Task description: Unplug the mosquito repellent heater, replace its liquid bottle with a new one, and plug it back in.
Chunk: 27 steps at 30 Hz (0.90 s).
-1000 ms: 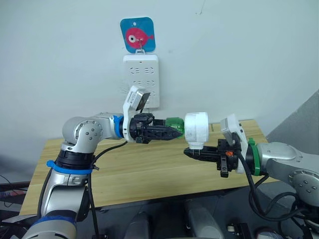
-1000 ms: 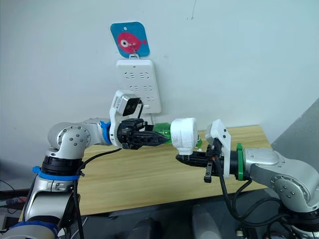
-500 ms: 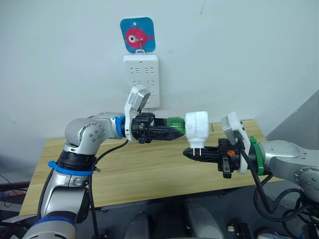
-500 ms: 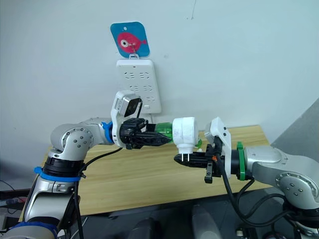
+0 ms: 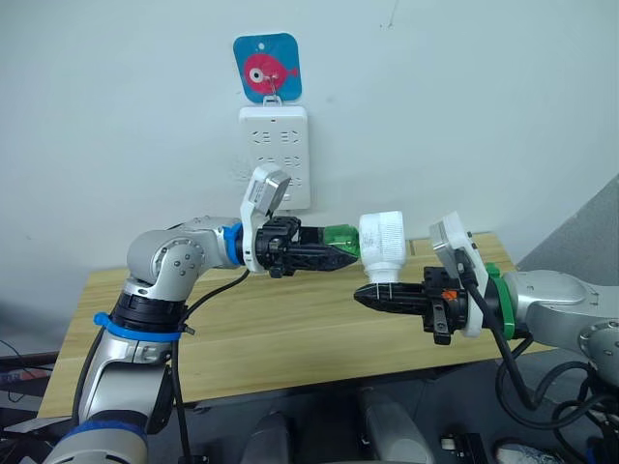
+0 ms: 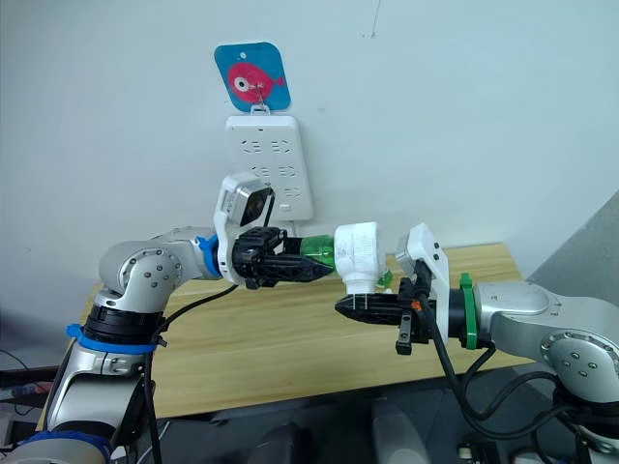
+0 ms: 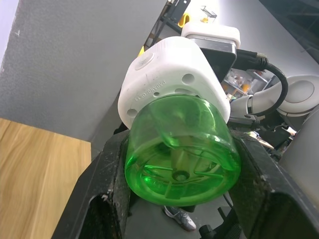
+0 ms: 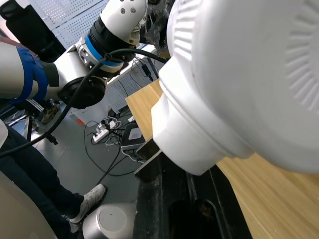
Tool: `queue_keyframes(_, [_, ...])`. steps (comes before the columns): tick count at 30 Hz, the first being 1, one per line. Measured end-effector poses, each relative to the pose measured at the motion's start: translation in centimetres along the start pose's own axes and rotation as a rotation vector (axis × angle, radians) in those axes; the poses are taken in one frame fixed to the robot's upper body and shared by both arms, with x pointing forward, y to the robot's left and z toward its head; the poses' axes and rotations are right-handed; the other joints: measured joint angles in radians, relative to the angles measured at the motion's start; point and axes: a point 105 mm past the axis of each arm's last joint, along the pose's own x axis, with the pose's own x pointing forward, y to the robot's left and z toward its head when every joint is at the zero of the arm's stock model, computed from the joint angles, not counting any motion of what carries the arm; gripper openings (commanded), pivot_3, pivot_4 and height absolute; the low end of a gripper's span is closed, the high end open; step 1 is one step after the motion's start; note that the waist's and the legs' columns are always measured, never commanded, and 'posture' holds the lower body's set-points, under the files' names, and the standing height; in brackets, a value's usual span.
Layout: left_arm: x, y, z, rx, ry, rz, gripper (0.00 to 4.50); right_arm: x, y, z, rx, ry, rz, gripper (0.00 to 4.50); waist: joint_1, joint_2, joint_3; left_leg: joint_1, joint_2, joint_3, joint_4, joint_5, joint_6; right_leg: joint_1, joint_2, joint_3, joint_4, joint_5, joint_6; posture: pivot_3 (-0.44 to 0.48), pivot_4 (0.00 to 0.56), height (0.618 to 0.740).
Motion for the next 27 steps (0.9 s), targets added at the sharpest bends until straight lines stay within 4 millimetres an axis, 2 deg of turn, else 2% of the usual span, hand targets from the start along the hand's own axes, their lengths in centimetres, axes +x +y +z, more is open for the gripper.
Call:
queue_keyframes(3, [0.2, 0.3, -0.4, -0.030, 0.013, 0.015, 2.27, -0.3, -0.4, -0.6, -0.025, 0.048, -0.033, 0.61, 0.000, 0.000, 0.000, 0.000, 0.000, 0.000, 0.000, 0.000, 0.000, 0.000, 0.000, 0.000, 0.000, 0.000, 0.000, -0.216, 0.140, 0.730])
queue_keyframes(6, [0.0, 1.0, -1.0, -0.057, 0.036, 0.074, 2.27, -1.3, -1.3, -2.4, -0.060, 0.138, -0.091, 1.54, 0.002, 0.000, 0.000, 0.000, 0.000, 0.000, 0.000, 0.000, 0.000, 0.000, 0.000, 0.000, -0.001, -0.001, 0.001, -0.214, 0.137, 0.730])
queue_keyframes(9, [-0.4, 1.5, -1.5, -0.079, 0.038, 0.113, 2.27, -2.7, -2.2, -4.8, -0.065, 0.225, -0.138, 2.69, 0.001, 0.000, 0.000, 0.000, 0.000, 0.001, 0.000, 0.000, 0.000, 0.000, 0.000, 0.000, -0.001, -0.001, 0.002, -0.211, 0.135, 0.730])
queue_keyframes(14, [-0.5, 1.7, -1.5, 0.028, 0.057, 0.148, 2.27, -5.5, -3.4, -6.2, -0.100, 0.305, -0.195, 4.48, 0.001, 0.000, 0.000, 0.000, 0.000, 0.002, 0.000, 0.000, 0.000, 0.000, 0.000, 0.001, 0.000, -0.001, 0.002, -0.211, 0.135, 0.730])
queue_keyframes(17, [-0.5, 2.0, -1.8, 0.158, 0.067, 0.183, 2.27, -7.6, -4.0, -6.1, -0.094, 0.328, -0.234, 4.50, 0.004, 0.000, 0.000, 0.000, 0.000, 0.002, 0.000, 0.000, 0.000, 0.000, 0.000, 0.001, -0.001, 0.000, 0.000, -0.211, 0.135, 0.730])
queue_keyframes(20, [-0.6, 2.2, -2.7, 0.294, 0.089, 0.201, 2.27, -9.2, -4.3, -4.8, -0.108, 0.315, -0.258, 4.50, 0.003, 0.000, 0.000, 0.001, 0.000, 0.003, 0.000, 0.000, 0.000, 0.000, 0.000, 0.002, -0.001, 0.000, 0.000, -0.221, 0.134, 0.730])
queue_keyframes(22, [-0.7, 2.0, -4.1, 0.406, 0.123, 0.184, 2.27, -10.0, -3.9, -3.6, -0.116, 0.307, -0.236, 4.50, 0.002, 0.001, -0.001, 0.001, 0.000, 0.004, -0.001, 0.000, 0.000, 0.000, 0.000, 0.002, -0.001, 0.000, 0.000, -0.223, 0.134, 0.730])
queue_keyframes(24, [-0.9, 1.8, -5.2, 0.519, 0.146, 0.167, 2.27, -10.2, -3.5, -2.2, -0.148, 0.282, -0.214, 4.50, 0.001, 0.001, -0.001, 0.001, 0.001, 0.004, 0.000, 0.000, 0.000, 0.000, 0.001, 0.002, -0.001, 0.000, 0.000, -0.226, 0.133, 0.730])
queue_keyframes(27, [-0.6, 1.6, -5.6, 0.724, 0.147, 0.123, 2.27, -9.2, -2.7, -0.4, -0.226, 0.255, -0.162, 4.50, 0.002, 0.001, -0.001, 0.001, 0.000, 0.006, 0.000, 0.000, 0.000, 0.001, 0.001, 0.001, -0.001, 0.000, 0.000, -0.226, 0.135, 0.730])
